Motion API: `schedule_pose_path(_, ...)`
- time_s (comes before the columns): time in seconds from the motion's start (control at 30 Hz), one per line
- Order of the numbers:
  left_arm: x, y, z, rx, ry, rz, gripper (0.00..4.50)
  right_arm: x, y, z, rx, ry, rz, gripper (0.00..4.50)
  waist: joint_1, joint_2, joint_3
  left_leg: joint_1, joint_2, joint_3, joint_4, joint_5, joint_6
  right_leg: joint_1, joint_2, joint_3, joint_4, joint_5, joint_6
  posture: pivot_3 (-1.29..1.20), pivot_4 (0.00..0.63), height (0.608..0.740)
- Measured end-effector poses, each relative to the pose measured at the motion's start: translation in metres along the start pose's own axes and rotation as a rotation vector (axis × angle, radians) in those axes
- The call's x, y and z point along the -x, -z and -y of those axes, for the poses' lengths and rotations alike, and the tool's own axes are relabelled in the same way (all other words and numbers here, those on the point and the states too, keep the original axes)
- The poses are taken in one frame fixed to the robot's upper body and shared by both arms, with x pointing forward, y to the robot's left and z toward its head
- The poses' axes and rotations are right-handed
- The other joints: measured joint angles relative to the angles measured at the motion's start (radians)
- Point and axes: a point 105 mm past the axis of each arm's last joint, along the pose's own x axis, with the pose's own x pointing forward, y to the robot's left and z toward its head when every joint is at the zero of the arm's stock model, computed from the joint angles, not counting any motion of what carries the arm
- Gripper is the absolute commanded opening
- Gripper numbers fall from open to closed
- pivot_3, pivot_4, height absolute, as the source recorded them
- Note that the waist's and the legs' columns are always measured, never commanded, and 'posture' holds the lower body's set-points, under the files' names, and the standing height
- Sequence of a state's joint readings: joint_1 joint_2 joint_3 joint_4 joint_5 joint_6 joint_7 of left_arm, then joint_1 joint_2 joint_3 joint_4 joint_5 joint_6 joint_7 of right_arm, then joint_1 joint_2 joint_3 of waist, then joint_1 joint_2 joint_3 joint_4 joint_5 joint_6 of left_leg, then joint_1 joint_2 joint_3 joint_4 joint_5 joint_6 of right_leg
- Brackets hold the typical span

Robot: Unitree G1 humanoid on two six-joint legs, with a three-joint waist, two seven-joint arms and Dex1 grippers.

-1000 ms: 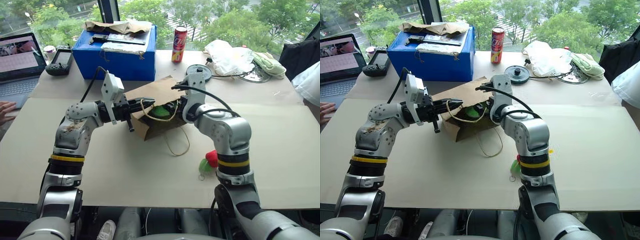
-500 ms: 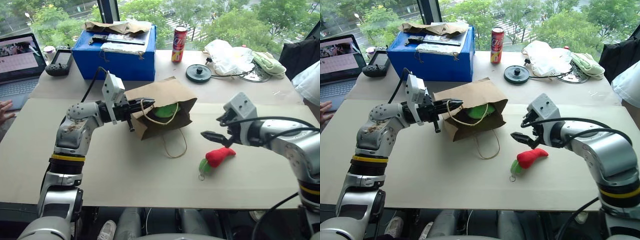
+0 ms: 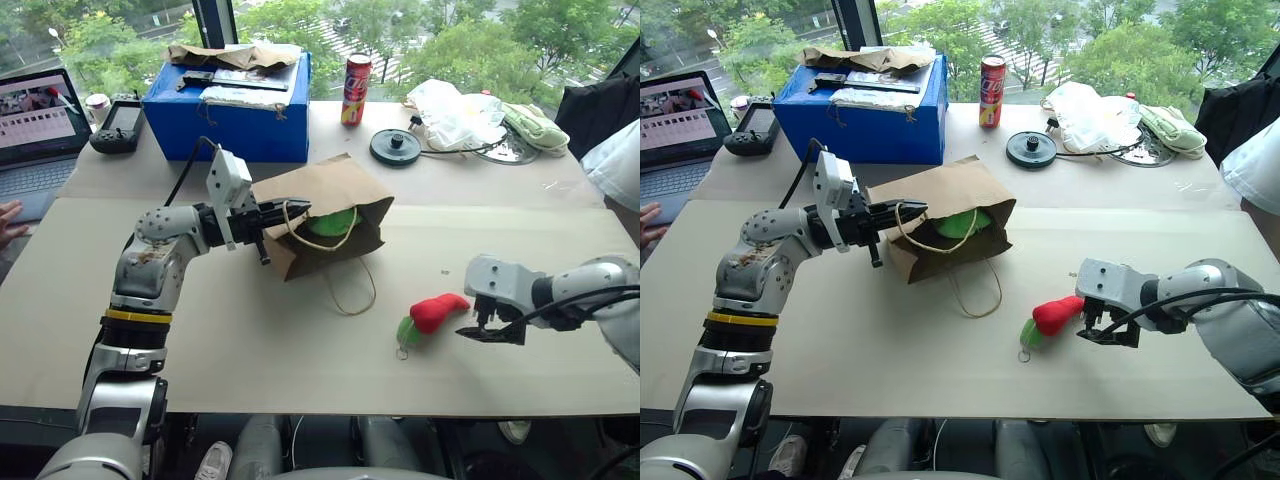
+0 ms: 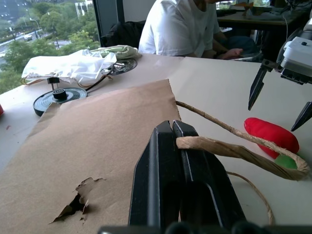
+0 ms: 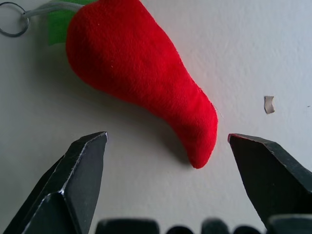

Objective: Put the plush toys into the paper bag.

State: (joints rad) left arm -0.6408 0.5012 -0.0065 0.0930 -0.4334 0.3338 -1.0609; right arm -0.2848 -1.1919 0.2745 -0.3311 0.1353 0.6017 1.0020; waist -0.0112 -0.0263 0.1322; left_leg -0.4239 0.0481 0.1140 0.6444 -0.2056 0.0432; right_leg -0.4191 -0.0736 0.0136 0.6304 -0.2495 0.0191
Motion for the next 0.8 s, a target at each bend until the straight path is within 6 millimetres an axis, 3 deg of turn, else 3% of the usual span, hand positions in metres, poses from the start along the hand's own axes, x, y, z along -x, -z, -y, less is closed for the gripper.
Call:
schedule_pose_path(0.1, 0.000, 0.000, 0.000, 0.000, -0.001, -0.001, 0.00, -0.007, 0.002, 0.006, -0.007, 0.024, 0.001, 4.42, 0.002, 0.000, 0.000, 0.000, 0.000, 0.000, 0.001, 0.000, 0.000, 0.000, 0.000, 0.000, 0.000, 0.000, 0.000, 0.00, 0.150, 0.739)
schedule_pose_path(0.2, 0.001, 0.002, 0.000, 0.004, -0.004, -0.004, 0.00, -0.010, 0.002, 0.011, -0.020, 0.034, 0.013, 3.77, 0.004, 0.000, 0.000, 0.000, 0.000, 0.000, 0.001, 0.000, 0.000, 0.001, 0.000, 0.000, 0.000, 0.000, 0.000, 0.00, 0.150, 0.739)
schedule_pose_path(0.57, 0.002, 0.002, 0.000, 0.004, -0.006, -0.005, 0.00, -0.011, 0.009, -0.001, -0.029, -0.014, -0.005, 0.01, 0.015, 0.000, 0.000, 0.002, 0.000, 0.000, 0.002, 0.000, 0.000, 0.003, 0.000, -0.001, 0.001, 0.000, 0.000, 0.00, 0.150, 0.739)
schedule_pose_path(0.73, 0.002, 0.002, 0.000, 0.004, -0.006, -0.005, 0.00, -0.008, 0.007, -0.003, -0.050, -0.003, -0.002, 0.01, 0.019, 0.000, 0.000, 0.002, 0.000, 0.000, 0.002, 0.000, 0.000, 0.003, 0.000, -0.001, 0.001, 0.000, 0.000, 0.00, 0.150, 0.739)
schedule_pose_path(0.8, 0.002, 0.002, 0.000, 0.004, -0.006, -0.005, 0.00, -0.005, -0.004, -0.003, -0.079, 0.004, 0.049, 0.01, 0.019, 0.000, 0.000, 0.002, 0.000, 0.000, 0.002, 0.000, 0.000, 0.002, 0.000, -0.001, 0.001, 0.000, 0.000, 0.00, 0.150, 0.739)
